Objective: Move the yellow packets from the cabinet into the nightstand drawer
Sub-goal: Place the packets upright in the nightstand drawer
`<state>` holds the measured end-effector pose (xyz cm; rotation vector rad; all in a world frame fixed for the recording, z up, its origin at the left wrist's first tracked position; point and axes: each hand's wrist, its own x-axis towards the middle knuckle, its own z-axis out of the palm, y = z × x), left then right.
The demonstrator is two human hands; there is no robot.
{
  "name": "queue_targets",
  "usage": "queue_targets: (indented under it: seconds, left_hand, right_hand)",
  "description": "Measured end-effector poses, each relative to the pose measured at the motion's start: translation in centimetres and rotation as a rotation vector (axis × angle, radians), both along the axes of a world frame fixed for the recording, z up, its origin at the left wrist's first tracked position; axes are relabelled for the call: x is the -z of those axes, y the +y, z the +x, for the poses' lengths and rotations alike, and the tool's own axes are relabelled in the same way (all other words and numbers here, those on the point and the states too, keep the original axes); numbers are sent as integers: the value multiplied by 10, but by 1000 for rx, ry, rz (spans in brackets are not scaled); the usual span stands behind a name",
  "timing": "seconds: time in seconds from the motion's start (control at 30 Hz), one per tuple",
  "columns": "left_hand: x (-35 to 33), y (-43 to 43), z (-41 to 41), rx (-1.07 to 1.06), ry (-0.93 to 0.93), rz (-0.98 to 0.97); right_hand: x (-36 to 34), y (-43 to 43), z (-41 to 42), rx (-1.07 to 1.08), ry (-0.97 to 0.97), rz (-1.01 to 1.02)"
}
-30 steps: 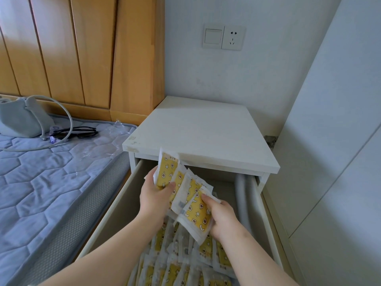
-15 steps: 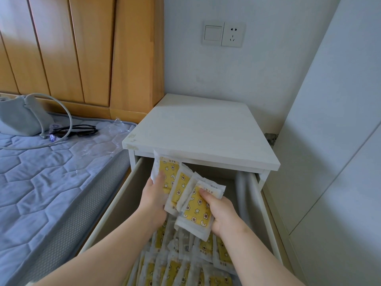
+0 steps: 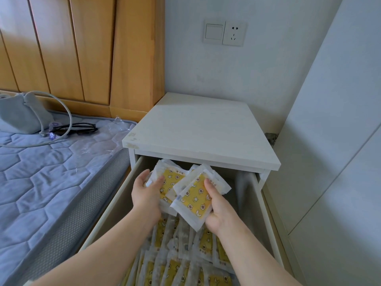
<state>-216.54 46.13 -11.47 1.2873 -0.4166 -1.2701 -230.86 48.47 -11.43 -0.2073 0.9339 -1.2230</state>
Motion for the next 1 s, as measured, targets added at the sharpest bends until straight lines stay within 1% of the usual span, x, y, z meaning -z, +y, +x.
queue_targets:
  seconds: [0.1,0.17,0.27,0.4,0.5,0.57,0.7,0.8,0.9,1.0]
  left_hand:
    - [1,2,1,-57,-53,7]
    - [1,3,-2,-43,-34,35]
    - [-2,5,-7,31,99,69]
    - [-4,4,-10,136,229,118]
    - [-3,4,-11,264,319,174]
    - [2,2,-13,322,262,193]
    - [9,-13,-16,435,-7,212]
    - [12,-31,-22,506,-121,216]
    - [20,-49,-37,461,-186,199]
    - [34,-67,-54,386,-237,226]
  right_hand:
    - [-2,3,4,-44,-66,-46]
    - [0,2,6,-66,-61,-83]
    - [8,0,10,-77,42,-63]
    - [14,-4,5,-78,120,-33]
    - [15,-8,-1,-25,230,-6]
    - [17,-12,-8,16,316,37]
    - [18,-25,-28,75,413,74]
    - [24,-39,-42,77,467,92]
    - [32,-55,-55,88,490,130]
    - [42,-73,-63,105,546,162]
